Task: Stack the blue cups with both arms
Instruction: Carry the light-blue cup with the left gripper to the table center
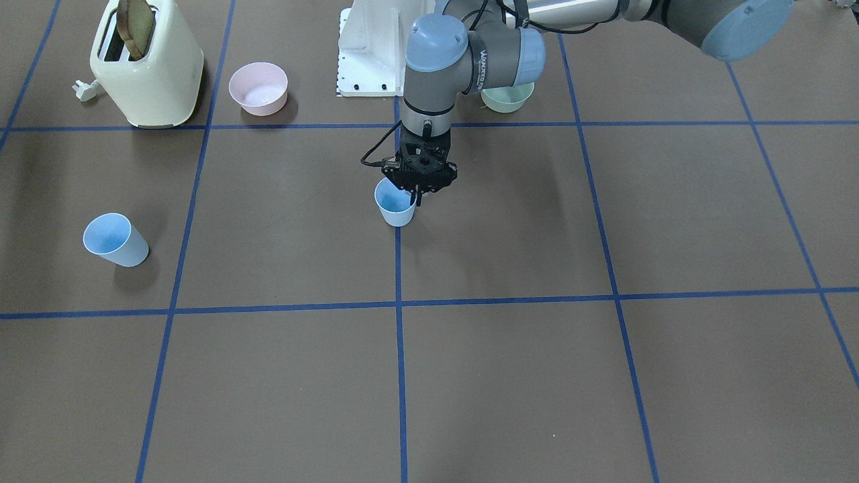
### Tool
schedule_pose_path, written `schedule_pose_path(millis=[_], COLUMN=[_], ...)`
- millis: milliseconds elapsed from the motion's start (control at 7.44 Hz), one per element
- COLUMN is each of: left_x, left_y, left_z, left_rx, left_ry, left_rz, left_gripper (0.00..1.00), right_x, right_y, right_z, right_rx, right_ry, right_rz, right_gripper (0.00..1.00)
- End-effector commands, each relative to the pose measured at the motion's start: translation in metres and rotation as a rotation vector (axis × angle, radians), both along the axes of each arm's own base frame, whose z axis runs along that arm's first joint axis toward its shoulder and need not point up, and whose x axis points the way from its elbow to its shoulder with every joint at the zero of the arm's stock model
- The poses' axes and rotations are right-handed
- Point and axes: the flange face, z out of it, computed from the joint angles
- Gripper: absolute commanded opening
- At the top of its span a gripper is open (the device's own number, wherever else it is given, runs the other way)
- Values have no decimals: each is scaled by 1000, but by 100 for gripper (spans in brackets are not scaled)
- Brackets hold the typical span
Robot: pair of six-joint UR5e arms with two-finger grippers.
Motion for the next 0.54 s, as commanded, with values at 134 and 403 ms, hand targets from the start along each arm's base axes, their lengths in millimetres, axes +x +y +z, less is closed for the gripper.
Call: schedule_pose_path(millis=[134,403], left_x=[-6,-71], left_y=[1,-28], left_z=[-5,-17], left_rx=[18,48], left_ry=[23,62], left_rz=[0,-39], left_gripper=[98,99], right_x=[0,-1], right_y=[0,-6], right_z=[1,-11], right_rx=[-2,26], right_ry=[0,-2], right_rz=[0,-4], right_gripper=[100,100])
